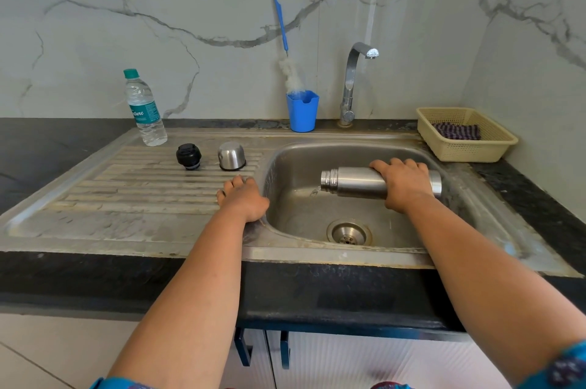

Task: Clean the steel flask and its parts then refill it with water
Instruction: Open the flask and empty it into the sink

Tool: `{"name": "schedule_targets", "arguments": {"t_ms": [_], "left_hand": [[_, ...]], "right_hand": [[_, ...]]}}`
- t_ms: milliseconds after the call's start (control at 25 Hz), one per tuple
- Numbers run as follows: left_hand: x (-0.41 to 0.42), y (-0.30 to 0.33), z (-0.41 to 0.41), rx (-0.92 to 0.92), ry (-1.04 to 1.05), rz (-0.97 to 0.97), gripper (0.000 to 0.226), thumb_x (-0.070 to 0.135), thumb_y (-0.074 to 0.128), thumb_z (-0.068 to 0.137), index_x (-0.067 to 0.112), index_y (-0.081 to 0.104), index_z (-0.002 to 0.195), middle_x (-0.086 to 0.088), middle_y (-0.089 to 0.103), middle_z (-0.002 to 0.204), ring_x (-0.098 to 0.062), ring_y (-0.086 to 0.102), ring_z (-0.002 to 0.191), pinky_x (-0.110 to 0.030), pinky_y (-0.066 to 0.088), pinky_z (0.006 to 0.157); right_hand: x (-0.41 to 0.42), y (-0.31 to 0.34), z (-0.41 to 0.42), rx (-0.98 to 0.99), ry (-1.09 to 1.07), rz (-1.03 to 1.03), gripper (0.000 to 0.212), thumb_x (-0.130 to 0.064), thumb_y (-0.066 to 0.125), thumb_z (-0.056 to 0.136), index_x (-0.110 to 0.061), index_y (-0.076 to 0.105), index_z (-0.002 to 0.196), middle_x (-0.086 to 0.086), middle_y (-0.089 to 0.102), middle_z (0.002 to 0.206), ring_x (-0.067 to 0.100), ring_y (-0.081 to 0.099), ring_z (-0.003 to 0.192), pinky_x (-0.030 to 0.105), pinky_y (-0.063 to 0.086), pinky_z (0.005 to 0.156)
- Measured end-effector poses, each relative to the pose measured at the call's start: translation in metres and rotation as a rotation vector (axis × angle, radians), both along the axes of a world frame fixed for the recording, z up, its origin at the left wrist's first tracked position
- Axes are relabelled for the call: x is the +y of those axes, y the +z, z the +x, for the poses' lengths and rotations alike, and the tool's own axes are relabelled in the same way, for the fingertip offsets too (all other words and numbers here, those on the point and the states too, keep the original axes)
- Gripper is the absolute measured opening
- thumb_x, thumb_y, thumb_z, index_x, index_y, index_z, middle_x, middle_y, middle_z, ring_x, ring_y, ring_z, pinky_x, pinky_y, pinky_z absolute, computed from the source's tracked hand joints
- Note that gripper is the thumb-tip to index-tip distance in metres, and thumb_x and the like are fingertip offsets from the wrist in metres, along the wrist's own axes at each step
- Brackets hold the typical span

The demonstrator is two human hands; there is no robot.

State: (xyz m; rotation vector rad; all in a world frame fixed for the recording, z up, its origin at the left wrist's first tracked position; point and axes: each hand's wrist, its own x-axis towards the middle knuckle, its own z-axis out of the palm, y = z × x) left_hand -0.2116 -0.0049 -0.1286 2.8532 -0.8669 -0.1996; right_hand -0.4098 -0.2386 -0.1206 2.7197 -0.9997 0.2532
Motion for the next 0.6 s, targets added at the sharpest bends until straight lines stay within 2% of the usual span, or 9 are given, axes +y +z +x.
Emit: {"name": "schedule_targets", "arguments": {"t_ms": [600], "left_hand": [[0.0001, -0.0008, 0.0007, 0.001, 0.000, -0.009, 0.067, 0.037, 0.051, 0.094, 0.011, 0.027, 0.152, -0.016, 0.026, 0.151, -0.035, 0.027, 0.137, -0.045, 0.026, 0.114]], "right_hand": [[-0.0005, -0.0002, -0.0003, 0.014, 0.012, -0.024, 0.074, -0.023, 0.073, 0.074, -0.039, 0.036, 0.135, 0.003, 0.054, 0.118, 0.028, 0.049, 0.112, 0.044, 0.036, 0.099]]}}
